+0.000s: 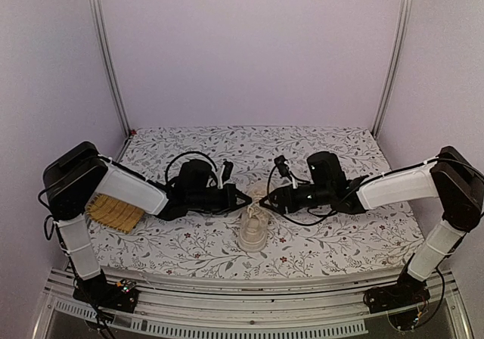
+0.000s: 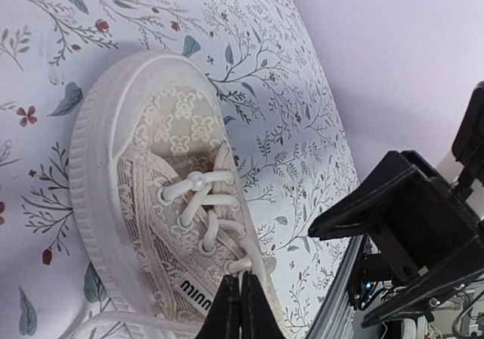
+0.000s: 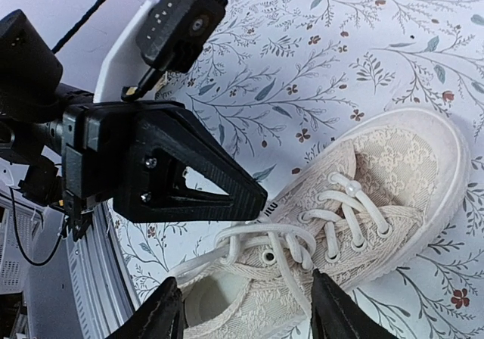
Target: Tie the shoes
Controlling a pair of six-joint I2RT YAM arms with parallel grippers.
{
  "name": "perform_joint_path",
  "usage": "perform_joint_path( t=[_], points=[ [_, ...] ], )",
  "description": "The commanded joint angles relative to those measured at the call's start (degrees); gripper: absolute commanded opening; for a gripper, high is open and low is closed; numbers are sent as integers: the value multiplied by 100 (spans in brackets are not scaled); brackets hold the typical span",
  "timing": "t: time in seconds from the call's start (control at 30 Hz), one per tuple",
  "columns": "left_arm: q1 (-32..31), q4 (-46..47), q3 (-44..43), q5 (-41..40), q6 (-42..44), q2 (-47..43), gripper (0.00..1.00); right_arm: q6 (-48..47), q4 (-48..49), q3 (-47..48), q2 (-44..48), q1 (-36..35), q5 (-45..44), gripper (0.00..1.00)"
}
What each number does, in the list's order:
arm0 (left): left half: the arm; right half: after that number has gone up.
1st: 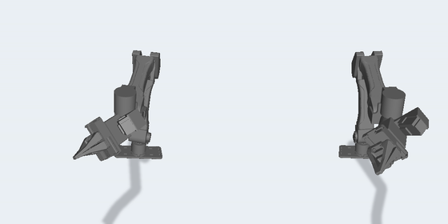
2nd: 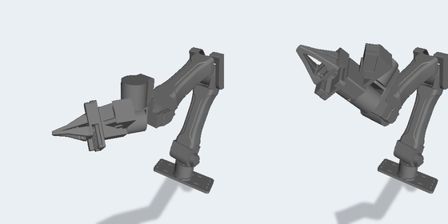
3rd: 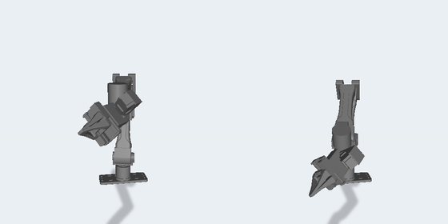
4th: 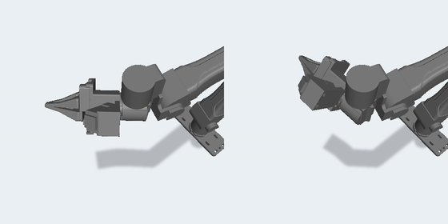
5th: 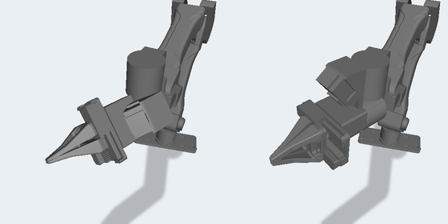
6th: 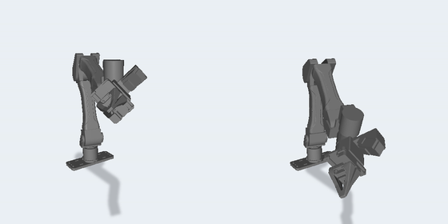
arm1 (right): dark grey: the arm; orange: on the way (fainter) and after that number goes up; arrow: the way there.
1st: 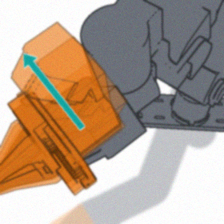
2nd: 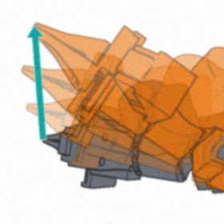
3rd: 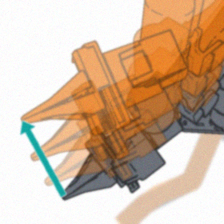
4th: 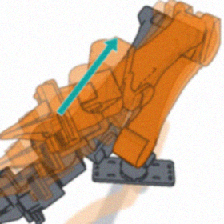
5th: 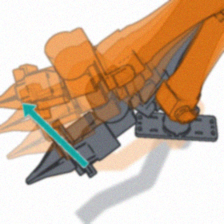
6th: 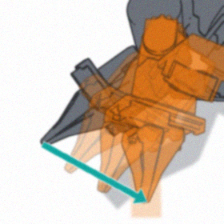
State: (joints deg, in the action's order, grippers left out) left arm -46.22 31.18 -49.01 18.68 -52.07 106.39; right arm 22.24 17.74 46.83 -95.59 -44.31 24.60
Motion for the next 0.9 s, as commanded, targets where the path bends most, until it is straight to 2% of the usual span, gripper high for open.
perform_joint_path(
  t=[0.0, 0.27, 0.6, 0.8, 0.87],
  points=[
    [45, 244, 67, -49, -63, -167, 0, -23, -248, -39, 370, -312, -596, 59],
    [44, 283, 60, -48, -84, -145, 0, -81, -827, 401, 317, -1027, -1929, 62],
    [47, 277, 48, -47, -75, -136, 0, -305, -1287, 954, -201, -1397, -2298, 62],
    [44, 286, 48, -41, -75, -126, 0, -272, -1605, 1187, -363, -1452, -2682, 52],
    [43, 299, 50, -25, -75, -125, 0, -236, -1627, 1188, -359, -1457, -2756, 44]
  ],
)
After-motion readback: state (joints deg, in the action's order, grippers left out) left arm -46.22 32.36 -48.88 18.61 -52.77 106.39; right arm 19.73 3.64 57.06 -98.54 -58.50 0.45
